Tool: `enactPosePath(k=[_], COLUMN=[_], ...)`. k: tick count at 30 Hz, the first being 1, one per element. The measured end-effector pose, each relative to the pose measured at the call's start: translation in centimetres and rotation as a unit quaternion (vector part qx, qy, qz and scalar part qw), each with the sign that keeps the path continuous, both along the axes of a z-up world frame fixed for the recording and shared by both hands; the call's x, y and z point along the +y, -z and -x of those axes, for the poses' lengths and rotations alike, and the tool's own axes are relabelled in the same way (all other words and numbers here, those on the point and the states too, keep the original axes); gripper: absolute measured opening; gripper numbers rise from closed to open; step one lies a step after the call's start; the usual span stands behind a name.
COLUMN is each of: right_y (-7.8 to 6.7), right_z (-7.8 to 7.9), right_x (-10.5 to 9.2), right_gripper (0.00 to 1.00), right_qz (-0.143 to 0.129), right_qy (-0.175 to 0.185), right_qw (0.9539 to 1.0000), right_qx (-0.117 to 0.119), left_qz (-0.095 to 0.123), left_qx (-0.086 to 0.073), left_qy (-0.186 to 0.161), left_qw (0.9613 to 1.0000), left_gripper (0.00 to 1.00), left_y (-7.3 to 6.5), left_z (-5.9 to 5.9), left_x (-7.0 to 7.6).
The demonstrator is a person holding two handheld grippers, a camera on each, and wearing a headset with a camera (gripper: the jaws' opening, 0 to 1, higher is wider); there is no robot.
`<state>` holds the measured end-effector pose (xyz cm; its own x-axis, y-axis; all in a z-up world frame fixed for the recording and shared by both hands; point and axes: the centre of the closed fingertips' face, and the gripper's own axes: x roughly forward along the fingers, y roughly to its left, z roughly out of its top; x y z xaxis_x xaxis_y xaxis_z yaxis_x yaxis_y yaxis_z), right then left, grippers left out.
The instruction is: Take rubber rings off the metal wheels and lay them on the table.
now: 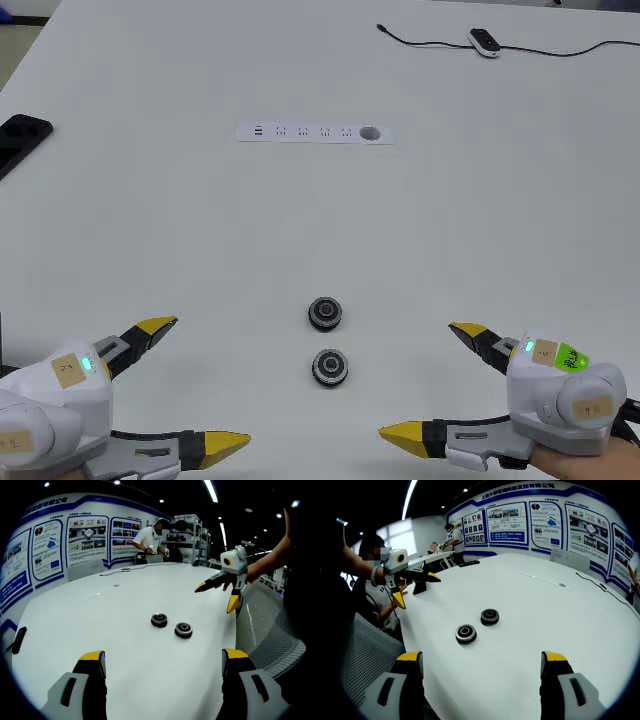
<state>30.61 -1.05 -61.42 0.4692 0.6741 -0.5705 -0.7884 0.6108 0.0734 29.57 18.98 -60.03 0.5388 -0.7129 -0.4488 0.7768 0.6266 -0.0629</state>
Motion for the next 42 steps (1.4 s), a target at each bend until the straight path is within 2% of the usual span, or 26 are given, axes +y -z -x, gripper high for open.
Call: enactPosePath(k=[16,27,35,42], right_y=[0.5,0.9,1.1,1.1], right_z=[0.1,0.4,0.4,0.3], right_x=[0.6,1.3,1.6,2.1], right_gripper=[0.98,0.98,0.97,0.97], right_qz=[-0.001,-0.005,-0.008,-0.015], right_qy=[-0.008,-0.013,-0.013,-0.014], right_qw=[0.9999,0.9997,0.9995,0.9994], right_qx=[0.012,0.022,0.027,0.029], left_qz=[0.000,0.001,0.002,-0.001], left_qx=[0.006,0.011,0.010,0.013], left_qy=[0.000,0.008,0.017,0.030], left_qw=[1.0000,0.9999,0.9998,0.9995], left_gripper=[0.97,0.94,0.92,0.87], left_y=[0.6,0.7,0.3,0.6], left_z=[-0.3,-0.4,-0.6,-0.7], left_x=[0.2,-0.3,-1.2,-1.9])
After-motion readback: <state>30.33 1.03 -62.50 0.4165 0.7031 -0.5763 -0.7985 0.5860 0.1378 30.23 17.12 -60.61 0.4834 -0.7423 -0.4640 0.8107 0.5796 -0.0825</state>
